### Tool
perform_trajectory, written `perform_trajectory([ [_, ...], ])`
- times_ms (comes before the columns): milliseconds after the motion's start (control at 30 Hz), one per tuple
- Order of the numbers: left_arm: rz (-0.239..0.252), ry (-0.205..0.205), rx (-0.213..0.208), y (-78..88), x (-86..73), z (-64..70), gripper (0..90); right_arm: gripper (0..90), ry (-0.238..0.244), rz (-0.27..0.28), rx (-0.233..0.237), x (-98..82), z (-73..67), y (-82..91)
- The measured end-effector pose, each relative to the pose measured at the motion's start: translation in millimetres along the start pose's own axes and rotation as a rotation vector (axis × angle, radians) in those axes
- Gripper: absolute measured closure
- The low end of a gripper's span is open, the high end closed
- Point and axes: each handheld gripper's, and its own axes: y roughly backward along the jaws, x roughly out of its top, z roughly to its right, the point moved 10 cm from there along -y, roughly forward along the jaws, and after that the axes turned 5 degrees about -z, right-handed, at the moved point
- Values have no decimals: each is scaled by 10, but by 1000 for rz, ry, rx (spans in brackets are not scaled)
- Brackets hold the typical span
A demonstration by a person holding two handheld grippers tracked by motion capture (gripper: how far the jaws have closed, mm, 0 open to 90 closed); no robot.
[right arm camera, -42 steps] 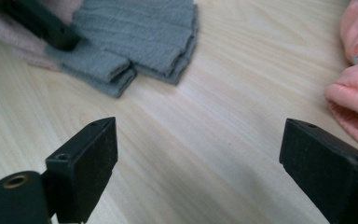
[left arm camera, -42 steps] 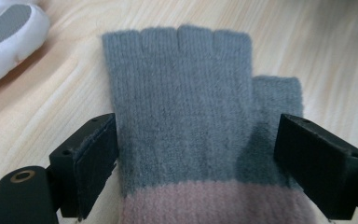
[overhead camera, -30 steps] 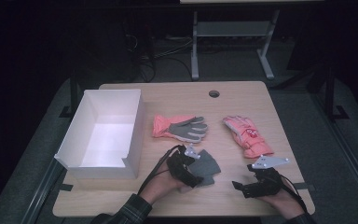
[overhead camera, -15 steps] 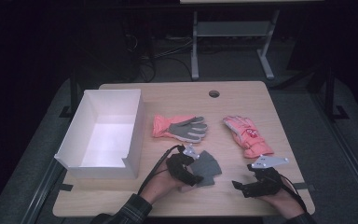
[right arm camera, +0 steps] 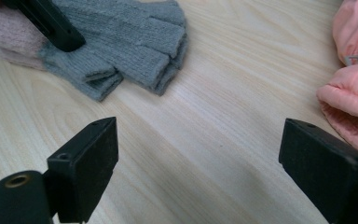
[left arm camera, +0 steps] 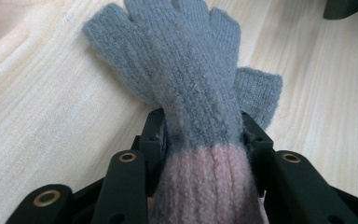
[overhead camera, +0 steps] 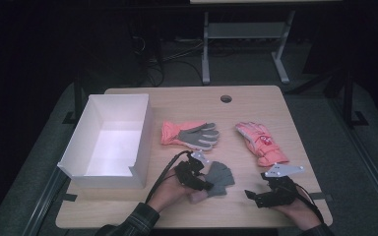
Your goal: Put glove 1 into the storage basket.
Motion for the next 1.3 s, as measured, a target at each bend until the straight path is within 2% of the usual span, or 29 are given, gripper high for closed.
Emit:
perform_trajectory([
  [367,0,-17,-10,133,69,58,622,115,1,2,1,5,-1,9],
  [433,8,-13,-11,185,93,68,622,116,0,3,1,2,0,10],
  [700,24,-6,28,424,158,31,621,115,2,1,0,4,-5,2],
  [1067,57,33,37,695,271,3,621,116,6,0,4,4,-15,-3],
  [1300,94,30,30,924,363,-1,619,115,6,0,7,4,-20,-6],
])
